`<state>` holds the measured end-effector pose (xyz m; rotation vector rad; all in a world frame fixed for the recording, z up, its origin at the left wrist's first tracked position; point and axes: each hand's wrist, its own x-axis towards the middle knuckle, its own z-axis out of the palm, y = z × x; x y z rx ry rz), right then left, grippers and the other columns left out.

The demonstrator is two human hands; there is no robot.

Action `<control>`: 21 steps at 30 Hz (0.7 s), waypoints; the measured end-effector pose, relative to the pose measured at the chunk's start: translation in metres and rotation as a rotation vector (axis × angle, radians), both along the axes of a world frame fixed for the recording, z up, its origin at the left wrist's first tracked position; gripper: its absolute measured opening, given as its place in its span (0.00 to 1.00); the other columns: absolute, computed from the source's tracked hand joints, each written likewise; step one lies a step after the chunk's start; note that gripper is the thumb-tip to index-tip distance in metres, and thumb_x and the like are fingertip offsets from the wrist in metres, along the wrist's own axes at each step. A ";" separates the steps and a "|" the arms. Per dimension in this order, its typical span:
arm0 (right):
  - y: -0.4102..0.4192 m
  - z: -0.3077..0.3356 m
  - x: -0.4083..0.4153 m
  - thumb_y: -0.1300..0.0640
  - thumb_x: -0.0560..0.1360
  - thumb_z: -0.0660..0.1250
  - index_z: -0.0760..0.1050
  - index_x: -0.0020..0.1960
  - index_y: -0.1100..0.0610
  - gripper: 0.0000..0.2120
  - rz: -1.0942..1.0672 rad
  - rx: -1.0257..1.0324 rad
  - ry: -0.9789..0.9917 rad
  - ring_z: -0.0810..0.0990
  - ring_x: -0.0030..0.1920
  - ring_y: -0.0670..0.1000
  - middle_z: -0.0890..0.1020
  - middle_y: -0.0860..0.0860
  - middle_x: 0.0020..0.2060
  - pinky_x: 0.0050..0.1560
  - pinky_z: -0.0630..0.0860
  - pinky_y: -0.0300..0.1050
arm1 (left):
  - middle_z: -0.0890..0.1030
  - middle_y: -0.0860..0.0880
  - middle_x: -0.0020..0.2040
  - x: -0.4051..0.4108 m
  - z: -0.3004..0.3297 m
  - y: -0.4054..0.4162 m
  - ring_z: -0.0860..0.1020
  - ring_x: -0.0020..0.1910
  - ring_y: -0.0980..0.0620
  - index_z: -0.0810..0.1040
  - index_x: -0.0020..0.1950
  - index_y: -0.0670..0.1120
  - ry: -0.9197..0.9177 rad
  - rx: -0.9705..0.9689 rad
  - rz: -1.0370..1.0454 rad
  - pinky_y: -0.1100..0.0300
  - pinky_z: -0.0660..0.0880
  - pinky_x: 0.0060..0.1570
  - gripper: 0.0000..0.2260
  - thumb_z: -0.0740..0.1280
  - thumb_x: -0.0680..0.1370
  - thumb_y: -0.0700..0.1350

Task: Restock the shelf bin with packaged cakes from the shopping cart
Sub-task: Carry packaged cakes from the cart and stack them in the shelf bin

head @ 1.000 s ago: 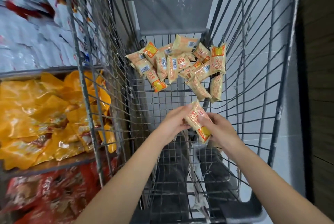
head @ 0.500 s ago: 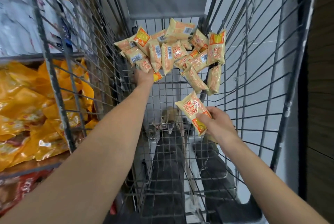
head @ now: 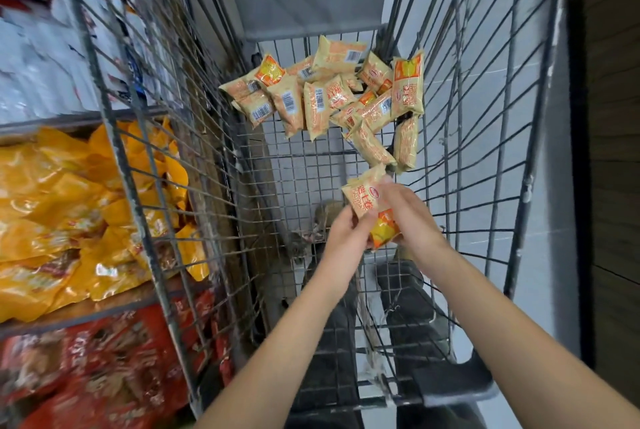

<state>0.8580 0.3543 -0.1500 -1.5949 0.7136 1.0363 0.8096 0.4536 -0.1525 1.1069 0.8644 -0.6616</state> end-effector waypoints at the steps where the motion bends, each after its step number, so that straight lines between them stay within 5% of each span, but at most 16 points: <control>1: -0.002 -0.001 0.000 0.42 0.76 0.62 0.73 0.53 0.45 0.10 0.037 0.018 -0.002 0.81 0.52 0.51 0.81 0.49 0.52 0.57 0.77 0.54 | 0.81 0.48 0.57 0.000 0.001 0.002 0.80 0.55 0.50 0.73 0.61 0.51 -0.007 -0.012 -0.018 0.52 0.76 0.58 0.10 0.59 0.81 0.44; 6: -0.011 -0.001 0.006 0.47 0.76 0.65 0.71 0.64 0.52 0.19 -0.029 -0.003 -0.039 0.83 0.42 0.43 0.81 0.47 0.49 0.34 0.78 0.34 | 0.83 0.51 0.50 0.021 -0.005 0.030 0.82 0.49 0.55 0.71 0.66 0.45 -0.033 0.009 -0.154 0.63 0.78 0.50 0.15 0.62 0.79 0.40; 8: -0.015 -0.002 0.011 0.47 0.77 0.65 0.71 0.65 0.53 0.19 -0.098 -0.056 -0.059 0.82 0.42 0.44 0.81 0.49 0.49 0.30 0.76 0.33 | 0.83 0.53 0.44 0.040 -0.012 0.042 0.82 0.45 0.54 0.75 0.59 0.45 -0.051 0.174 -0.153 0.67 0.78 0.43 0.10 0.61 0.79 0.39; 11: -0.016 -0.006 0.013 0.48 0.76 0.65 0.72 0.64 0.54 0.19 -0.121 -0.096 -0.063 0.82 0.42 0.45 0.81 0.49 0.49 0.29 0.76 0.34 | 0.80 0.54 0.49 0.086 -0.034 0.052 0.78 0.50 0.55 0.75 0.56 0.46 -0.162 0.544 -0.174 0.68 0.73 0.48 0.09 0.58 0.80 0.39; 13: -0.016 -0.006 0.009 0.48 0.76 0.65 0.73 0.63 0.54 0.18 -0.110 -0.122 -0.058 0.81 0.42 0.46 0.81 0.49 0.47 0.33 0.78 0.38 | 0.77 0.50 0.59 0.122 -0.054 0.054 0.74 0.58 0.53 0.73 0.63 0.44 -0.330 0.783 -0.430 0.67 0.68 0.54 0.13 0.59 0.80 0.38; 17: -0.015 -0.014 0.001 0.46 0.75 0.66 0.74 0.57 0.50 0.13 -0.097 -0.159 -0.053 0.81 0.43 0.47 0.81 0.46 0.44 0.44 0.80 0.47 | 0.65 0.41 0.72 0.184 -0.101 0.055 0.61 0.71 0.44 0.65 0.72 0.42 -0.559 1.078 -1.286 0.53 0.58 0.71 0.24 0.60 0.76 0.33; 21: -0.013 -0.016 -0.008 0.44 0.75 0.65 0.73 0.54 0.45 0.09 -0.043 -0.156 -0.077 0.81 0.40 0.41 0.81 0.41 0.43 0.34 0.74 0.36 | 0.68 0.41 0.68 0.204 -0.122 0.057 0.63 0.69 0.41 0.68 0.69 0.42 -0.647 1.193 -1.762 0.47 0.62 0.69 0.23 0.64 0.73 0.33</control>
